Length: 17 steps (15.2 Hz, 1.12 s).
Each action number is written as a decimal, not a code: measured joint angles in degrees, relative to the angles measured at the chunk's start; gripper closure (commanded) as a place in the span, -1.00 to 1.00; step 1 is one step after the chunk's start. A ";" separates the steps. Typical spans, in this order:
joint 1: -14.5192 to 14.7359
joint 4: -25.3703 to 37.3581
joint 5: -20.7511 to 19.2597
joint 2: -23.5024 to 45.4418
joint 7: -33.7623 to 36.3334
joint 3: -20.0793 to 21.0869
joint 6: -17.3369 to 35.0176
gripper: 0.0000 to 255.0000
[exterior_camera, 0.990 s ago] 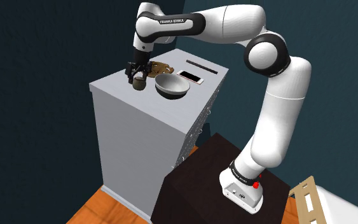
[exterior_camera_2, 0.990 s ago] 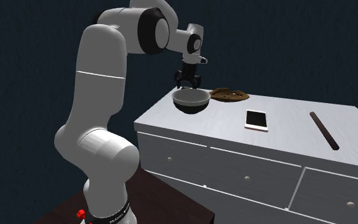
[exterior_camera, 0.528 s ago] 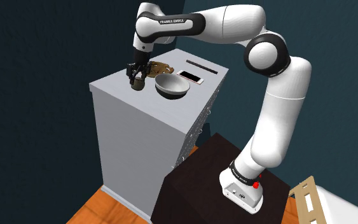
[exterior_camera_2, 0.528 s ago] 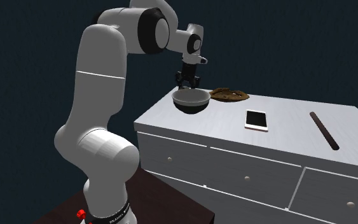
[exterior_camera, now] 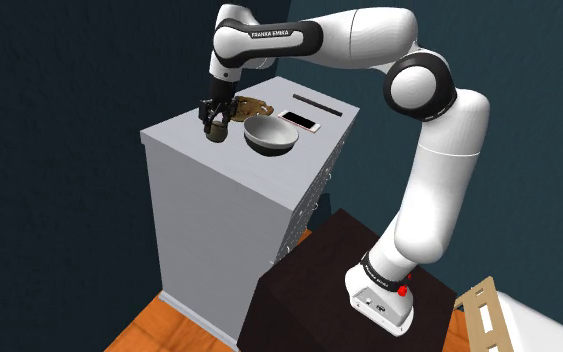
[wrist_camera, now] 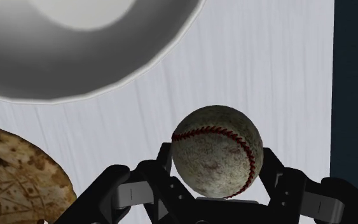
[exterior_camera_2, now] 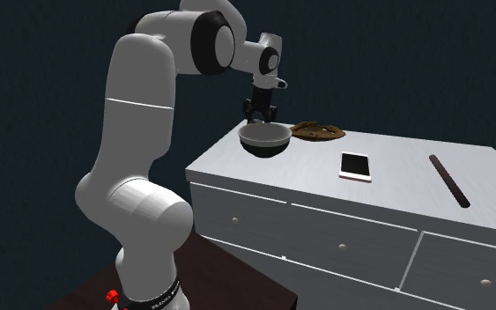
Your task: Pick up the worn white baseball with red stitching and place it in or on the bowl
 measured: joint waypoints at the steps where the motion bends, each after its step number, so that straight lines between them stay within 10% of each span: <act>1: 0.00 -0.02 0.00 -0.01 0.00 0.01 0.01 1.00; 17: -0.01 10.18 -0.26 -0.84 1.36 0.03 -10.98 1.00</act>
